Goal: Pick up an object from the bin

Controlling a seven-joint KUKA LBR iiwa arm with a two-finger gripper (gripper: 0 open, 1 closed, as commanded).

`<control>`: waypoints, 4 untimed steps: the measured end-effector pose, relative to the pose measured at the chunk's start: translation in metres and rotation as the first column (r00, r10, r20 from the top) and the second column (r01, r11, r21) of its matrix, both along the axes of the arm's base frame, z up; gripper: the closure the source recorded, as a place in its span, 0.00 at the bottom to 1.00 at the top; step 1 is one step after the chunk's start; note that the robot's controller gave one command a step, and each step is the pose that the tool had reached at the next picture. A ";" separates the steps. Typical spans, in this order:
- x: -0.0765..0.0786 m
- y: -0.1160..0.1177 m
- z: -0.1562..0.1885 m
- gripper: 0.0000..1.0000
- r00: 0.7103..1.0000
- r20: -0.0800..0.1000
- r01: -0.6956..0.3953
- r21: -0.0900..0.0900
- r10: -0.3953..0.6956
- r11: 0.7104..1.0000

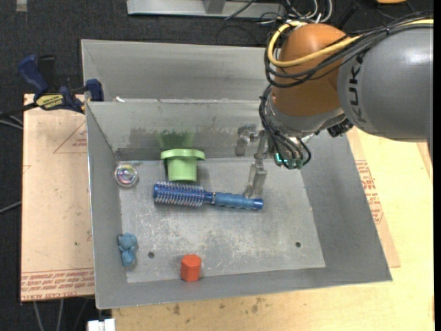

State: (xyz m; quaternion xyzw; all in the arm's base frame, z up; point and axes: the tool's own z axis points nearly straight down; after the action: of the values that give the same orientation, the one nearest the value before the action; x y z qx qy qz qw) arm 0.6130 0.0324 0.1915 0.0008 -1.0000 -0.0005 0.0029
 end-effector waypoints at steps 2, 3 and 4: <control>-0.004 0.016 -0.090 0.00 1.000 0.012 0.019 0.001 -0.019 1.000; -0.005 0.016 -0.091 0.00 1.000 0.009 0.016 0.001 -0.016 1.000; -0.016 0.016 -0.123 0.00 0.997 0.004 0.073 0.001 -0.073 0.997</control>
Offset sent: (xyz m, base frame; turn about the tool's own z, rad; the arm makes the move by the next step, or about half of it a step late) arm -0.0142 0.0160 -0.1215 -0.0304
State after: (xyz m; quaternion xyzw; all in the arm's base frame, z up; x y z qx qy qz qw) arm 0.5968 0.0489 0.0687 -0.0356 -0.9994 -0.0009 0.0006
